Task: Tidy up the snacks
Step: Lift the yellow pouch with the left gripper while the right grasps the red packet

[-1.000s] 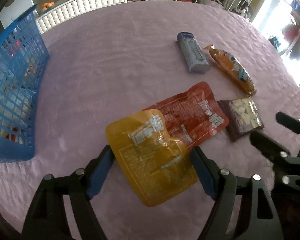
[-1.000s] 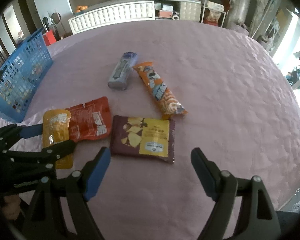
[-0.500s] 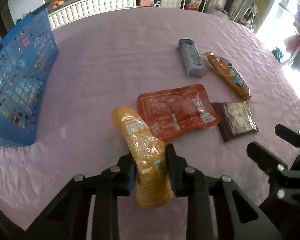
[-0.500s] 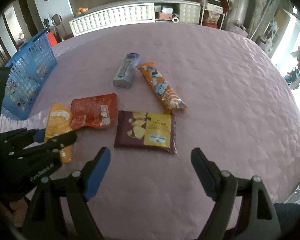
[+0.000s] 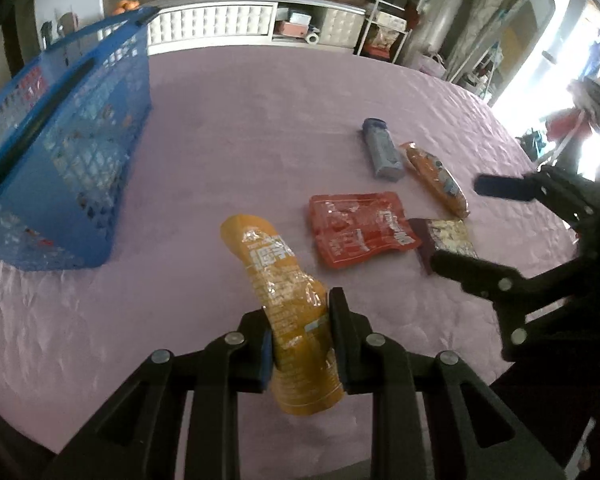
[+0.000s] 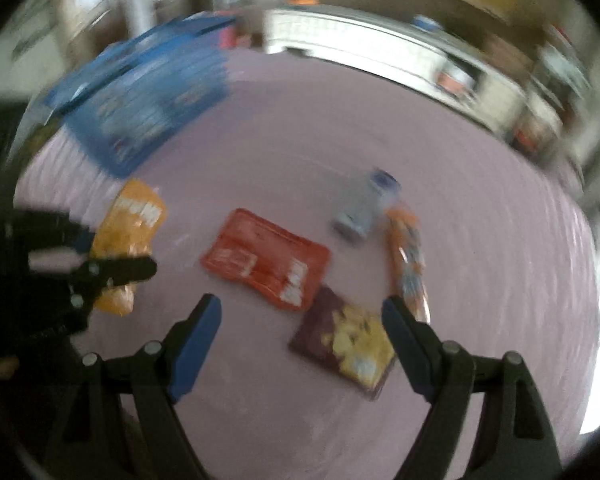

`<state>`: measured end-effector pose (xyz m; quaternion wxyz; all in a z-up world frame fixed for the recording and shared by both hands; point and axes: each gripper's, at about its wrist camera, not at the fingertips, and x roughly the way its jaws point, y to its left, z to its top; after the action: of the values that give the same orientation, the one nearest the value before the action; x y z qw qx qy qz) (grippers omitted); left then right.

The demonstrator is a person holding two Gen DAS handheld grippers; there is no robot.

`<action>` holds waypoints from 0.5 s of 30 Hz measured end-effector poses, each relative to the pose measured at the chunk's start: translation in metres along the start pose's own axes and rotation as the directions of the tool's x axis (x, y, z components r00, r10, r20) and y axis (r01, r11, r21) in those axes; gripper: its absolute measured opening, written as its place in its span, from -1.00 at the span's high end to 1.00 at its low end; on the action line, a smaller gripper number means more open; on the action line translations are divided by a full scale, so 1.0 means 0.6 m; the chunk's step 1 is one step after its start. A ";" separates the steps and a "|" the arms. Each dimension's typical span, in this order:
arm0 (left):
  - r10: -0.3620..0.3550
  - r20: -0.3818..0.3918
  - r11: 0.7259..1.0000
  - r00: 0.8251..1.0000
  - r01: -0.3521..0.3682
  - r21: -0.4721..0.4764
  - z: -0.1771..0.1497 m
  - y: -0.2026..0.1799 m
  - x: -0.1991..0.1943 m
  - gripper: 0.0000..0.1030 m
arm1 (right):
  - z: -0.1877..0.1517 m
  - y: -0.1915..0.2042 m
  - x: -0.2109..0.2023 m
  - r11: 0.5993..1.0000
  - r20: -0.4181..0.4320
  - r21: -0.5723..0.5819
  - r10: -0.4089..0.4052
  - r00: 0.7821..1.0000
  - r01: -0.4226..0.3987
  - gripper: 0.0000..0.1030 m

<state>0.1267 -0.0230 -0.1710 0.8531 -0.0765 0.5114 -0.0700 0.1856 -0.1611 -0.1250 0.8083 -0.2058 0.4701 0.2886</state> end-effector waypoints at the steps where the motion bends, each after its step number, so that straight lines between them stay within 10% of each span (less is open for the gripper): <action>1: -0.001 -0.002 1.000 1.000 0.001 -0.004 -0.001 0.004 0.002 0.58 | 0.008 0.009 0.006 0.997 -0.002 -0.079 0.015 1.000 -0.015 -0.66; 15: -0.014 -0.050 0.999 0.999 0.016 0.032 0.008 -0.014 0.025 0.58 | 0.082 0.026 0.117 0.869 -0.175 -0.417 0.209 0.962 -0.265 -0.66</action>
<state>0.1373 -0.0339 -0.1800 0.8407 -0.0650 0.5306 -0.0865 0.2344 -0.1001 -0.1644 0.6691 -0.3400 0.4643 0.4703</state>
